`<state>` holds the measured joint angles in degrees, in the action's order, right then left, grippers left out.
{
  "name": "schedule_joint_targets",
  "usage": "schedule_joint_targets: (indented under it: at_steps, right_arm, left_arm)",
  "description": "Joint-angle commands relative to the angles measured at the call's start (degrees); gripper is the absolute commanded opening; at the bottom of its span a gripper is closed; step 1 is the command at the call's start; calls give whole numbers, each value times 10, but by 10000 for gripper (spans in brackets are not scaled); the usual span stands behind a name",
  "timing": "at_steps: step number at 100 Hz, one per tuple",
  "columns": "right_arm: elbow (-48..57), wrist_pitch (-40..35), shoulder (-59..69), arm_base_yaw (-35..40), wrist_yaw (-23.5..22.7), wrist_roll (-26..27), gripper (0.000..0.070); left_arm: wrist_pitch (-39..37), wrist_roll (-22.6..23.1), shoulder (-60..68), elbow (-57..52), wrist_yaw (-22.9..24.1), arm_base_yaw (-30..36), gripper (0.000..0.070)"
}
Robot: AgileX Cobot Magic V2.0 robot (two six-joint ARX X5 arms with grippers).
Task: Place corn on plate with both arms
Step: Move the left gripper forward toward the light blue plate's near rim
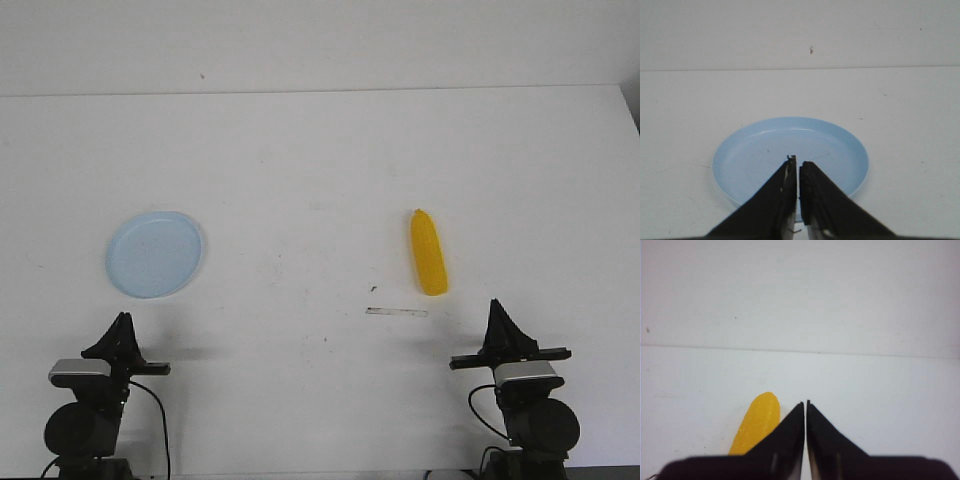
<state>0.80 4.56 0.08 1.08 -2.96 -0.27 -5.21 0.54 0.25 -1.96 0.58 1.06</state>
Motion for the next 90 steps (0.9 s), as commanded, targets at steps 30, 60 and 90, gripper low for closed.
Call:
schedule_joint_targets:
  at_steps: [30, 60, 90]
  right_arm:
    - [-1, 5, 0, 0, 0, -7, 8]
    - [-1, 5, 0, 0, 0, -7, 9]
    - [-1, 5, 0, 0, 0, -7, 8]
  left_arm:
    - [-11, -44, -1, -4, 14, 1, 1]
    - [44, -44, 43, -126, 54, 1, 2]
    - [64, 19, 233, -306, 58, 1, 1]
